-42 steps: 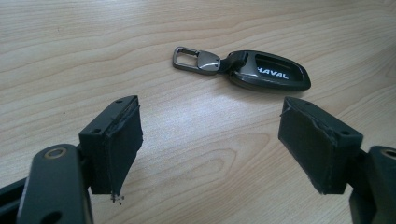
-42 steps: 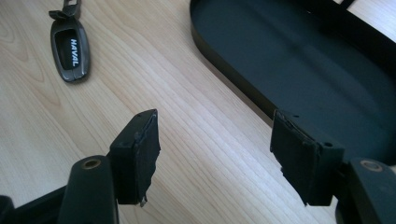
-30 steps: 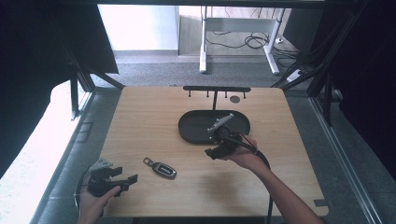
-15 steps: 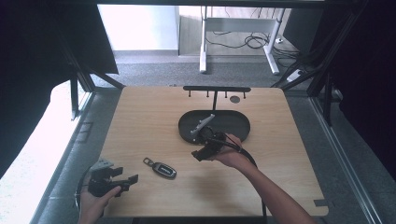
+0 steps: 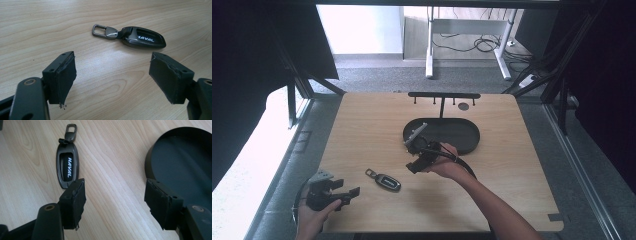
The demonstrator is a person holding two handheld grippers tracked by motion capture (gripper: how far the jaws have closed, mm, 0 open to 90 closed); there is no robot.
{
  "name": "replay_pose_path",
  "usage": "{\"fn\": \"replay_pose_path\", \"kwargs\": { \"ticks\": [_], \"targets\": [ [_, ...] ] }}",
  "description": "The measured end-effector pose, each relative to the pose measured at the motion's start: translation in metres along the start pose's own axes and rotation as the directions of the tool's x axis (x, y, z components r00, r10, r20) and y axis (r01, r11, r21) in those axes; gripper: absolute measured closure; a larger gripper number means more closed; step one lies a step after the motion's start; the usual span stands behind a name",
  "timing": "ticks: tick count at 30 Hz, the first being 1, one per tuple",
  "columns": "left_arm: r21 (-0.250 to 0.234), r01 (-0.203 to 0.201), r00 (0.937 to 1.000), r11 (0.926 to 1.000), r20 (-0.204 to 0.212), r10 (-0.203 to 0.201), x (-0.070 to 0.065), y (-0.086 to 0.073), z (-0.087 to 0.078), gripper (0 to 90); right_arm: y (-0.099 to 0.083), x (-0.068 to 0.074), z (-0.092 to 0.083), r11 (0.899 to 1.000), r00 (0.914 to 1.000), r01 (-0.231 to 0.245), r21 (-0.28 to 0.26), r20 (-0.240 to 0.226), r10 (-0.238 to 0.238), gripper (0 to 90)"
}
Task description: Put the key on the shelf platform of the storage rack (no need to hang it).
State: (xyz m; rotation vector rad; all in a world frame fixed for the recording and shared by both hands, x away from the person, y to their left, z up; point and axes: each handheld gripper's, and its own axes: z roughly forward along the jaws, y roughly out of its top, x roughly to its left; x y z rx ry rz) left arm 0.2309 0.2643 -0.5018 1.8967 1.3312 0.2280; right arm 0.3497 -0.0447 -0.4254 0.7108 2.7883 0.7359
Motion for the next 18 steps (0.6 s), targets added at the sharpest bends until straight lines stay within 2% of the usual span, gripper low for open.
{"fn": "replay_pose_path", "kwargs": {
  "ticks": [18],
  "targets": [
    [0.0,-0.001,1.0,1.0,-0.001,0.001,0.0,0.0,0.0,21.9,0.017,0.011,0.018,1.0,0.9996,0.016,0.026,-0.024,-0.015,33.7]
  ]
}}
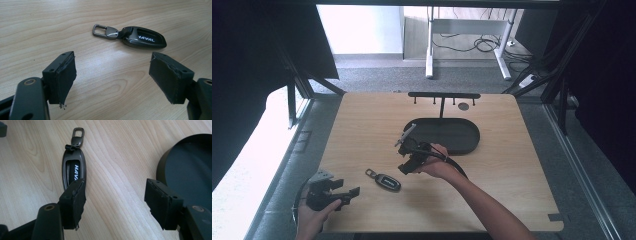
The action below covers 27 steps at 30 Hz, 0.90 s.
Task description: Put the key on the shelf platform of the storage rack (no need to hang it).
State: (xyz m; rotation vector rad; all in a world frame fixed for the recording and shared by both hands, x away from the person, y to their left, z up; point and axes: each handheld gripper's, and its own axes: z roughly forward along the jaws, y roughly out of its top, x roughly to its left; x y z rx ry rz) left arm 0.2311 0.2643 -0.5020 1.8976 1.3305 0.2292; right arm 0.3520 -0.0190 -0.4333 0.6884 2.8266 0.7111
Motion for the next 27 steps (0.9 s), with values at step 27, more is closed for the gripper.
{"fn": "replay_pose_path", "kwargs": {
  "ticks": [27],
  "targets": [
    [-0.004,-0.003,1.0,1.0,0.0,0.003,0.001,0.0,-0.001,21.9,0.017,0.024,0.045,0.997,0.9975,0.049,0.057,-0.054,-0.046,33.6]
  ]
}}
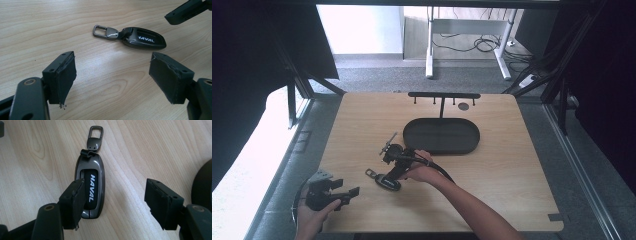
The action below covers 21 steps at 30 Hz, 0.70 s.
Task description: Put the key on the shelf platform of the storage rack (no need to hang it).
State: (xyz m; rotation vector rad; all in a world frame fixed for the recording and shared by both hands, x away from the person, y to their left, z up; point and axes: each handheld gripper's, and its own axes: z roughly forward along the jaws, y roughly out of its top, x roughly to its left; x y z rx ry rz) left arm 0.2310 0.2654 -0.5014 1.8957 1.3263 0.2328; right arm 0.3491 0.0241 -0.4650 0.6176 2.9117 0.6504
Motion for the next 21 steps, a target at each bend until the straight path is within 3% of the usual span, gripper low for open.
{"fn": "replay_pose_path", "kwargs": {
  "ticks": [21],
  "targets": [
    [-0.003,0.004,1.0,1.0,0.002,-0.004,0.002,0.0,-0.001,21.9,0.012,0.016,0.024,0.997,0.9983,0.055,0.063,-0.026,-0.053,33.3]
  ]
}}
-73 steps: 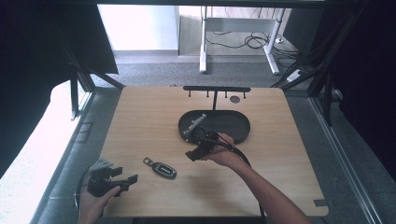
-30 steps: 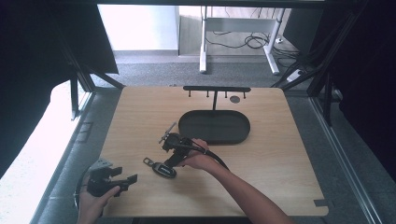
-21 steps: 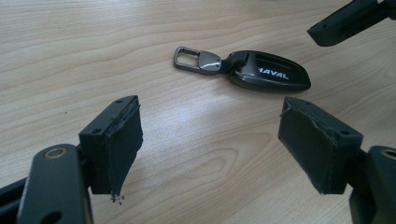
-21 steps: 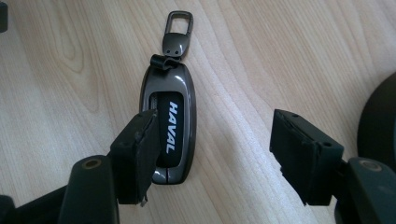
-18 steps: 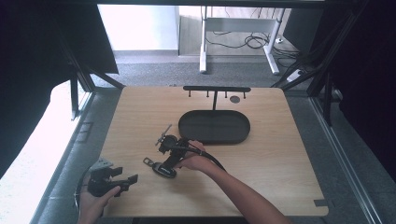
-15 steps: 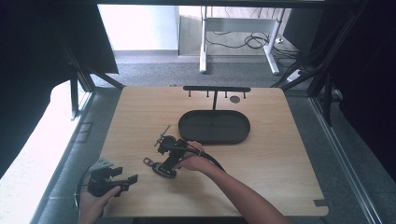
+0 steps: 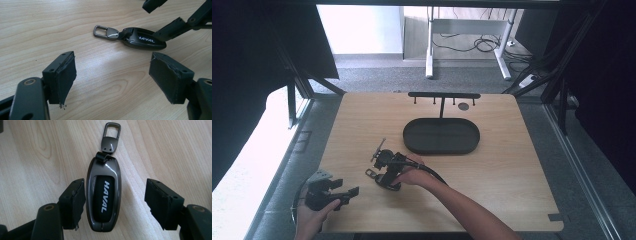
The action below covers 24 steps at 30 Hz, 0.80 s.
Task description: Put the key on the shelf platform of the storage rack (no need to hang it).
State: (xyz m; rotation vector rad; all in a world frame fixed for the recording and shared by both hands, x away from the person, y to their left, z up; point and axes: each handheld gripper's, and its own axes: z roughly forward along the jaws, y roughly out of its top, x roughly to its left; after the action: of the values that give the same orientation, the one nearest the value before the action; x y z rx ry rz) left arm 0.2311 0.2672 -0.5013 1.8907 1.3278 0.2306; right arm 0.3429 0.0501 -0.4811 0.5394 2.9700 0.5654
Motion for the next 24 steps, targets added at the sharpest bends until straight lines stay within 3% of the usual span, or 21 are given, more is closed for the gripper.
{"fn": "replay_pose_path", "kwargs": {
  "ticks": [8,24],
  "targets": [
    [0.005,0.001,1.0,1.0,0.003,-0.001,0.0,0.0,0.0,21.9,0.004,0.004,0.017,0.999,0.9998,0.02,0.046,0.007,-0.021,33.2],
    [0.003,0.005,1.0,1.0,0.0,-0.005,0.002,0.0,0.0,21.9,0.006,0.008,0.033,0.998,0.9997,0.006,0.069,0.025,-0.008,37.2]
  ]
}}
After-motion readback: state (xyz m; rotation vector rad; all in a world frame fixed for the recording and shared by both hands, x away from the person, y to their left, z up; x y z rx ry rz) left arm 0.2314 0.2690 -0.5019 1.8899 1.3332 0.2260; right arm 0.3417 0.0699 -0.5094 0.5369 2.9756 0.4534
